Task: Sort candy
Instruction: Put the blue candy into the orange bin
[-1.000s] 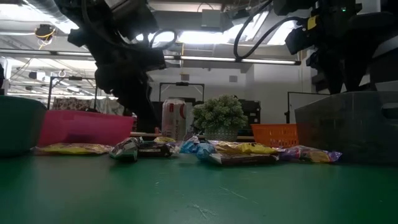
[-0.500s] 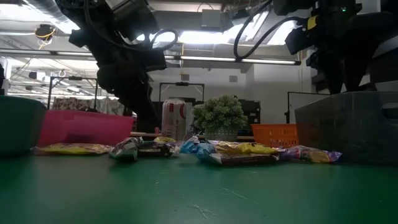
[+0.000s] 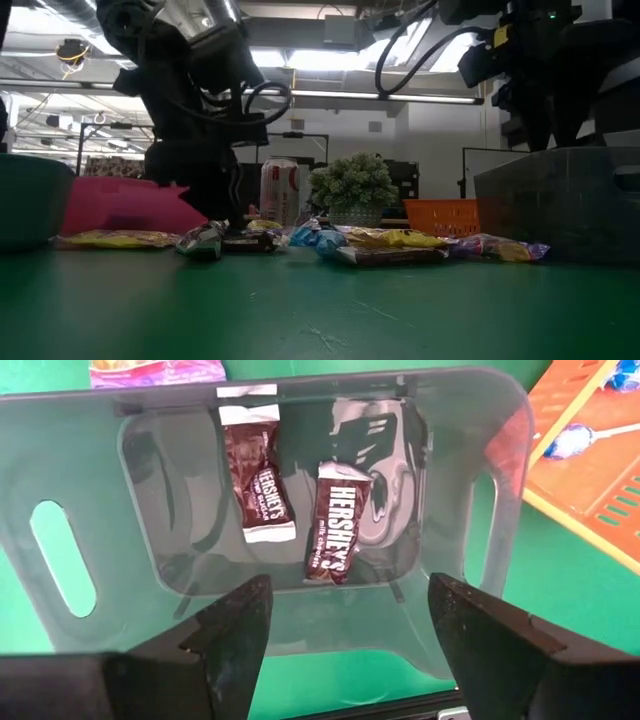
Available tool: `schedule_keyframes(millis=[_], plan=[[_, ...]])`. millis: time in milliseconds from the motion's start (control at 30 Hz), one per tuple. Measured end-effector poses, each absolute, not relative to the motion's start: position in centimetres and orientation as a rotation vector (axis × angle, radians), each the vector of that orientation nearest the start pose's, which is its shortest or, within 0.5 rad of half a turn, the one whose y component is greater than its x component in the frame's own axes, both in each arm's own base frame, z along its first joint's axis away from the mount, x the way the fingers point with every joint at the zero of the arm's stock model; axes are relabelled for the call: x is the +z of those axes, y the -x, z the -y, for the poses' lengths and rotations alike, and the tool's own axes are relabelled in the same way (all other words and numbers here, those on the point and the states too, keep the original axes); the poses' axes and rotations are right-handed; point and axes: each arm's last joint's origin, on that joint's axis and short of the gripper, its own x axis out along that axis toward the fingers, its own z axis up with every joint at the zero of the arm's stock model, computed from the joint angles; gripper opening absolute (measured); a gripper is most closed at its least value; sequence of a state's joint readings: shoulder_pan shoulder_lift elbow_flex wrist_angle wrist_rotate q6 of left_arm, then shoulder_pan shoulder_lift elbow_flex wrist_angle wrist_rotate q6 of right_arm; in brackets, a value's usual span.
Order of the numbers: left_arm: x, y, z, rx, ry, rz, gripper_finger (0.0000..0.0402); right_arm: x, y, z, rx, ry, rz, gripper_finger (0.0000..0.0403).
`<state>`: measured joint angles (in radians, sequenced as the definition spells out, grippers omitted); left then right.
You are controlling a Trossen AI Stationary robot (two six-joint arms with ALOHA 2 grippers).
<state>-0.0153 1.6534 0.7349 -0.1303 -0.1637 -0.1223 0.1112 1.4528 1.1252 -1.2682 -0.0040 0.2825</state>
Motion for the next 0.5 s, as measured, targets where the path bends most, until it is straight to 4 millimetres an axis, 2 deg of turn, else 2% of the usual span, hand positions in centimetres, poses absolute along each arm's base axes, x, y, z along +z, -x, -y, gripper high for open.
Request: schedule_keyframes(millis=[300, 500], plan=[[11.96, -28.78, -0.04, 0.198, 0.016, -1.052, 0.0127, 24.70, -23.69, -2.65, -0.135, -0.135, -1.585, 0.0269], [11.91, -28.76, -0.01, 0.194, 0.018, -1.055, 0.0074, 24.70, -23.67, -2.70, -0.123, -0.147, -1.589, 0.0269]])
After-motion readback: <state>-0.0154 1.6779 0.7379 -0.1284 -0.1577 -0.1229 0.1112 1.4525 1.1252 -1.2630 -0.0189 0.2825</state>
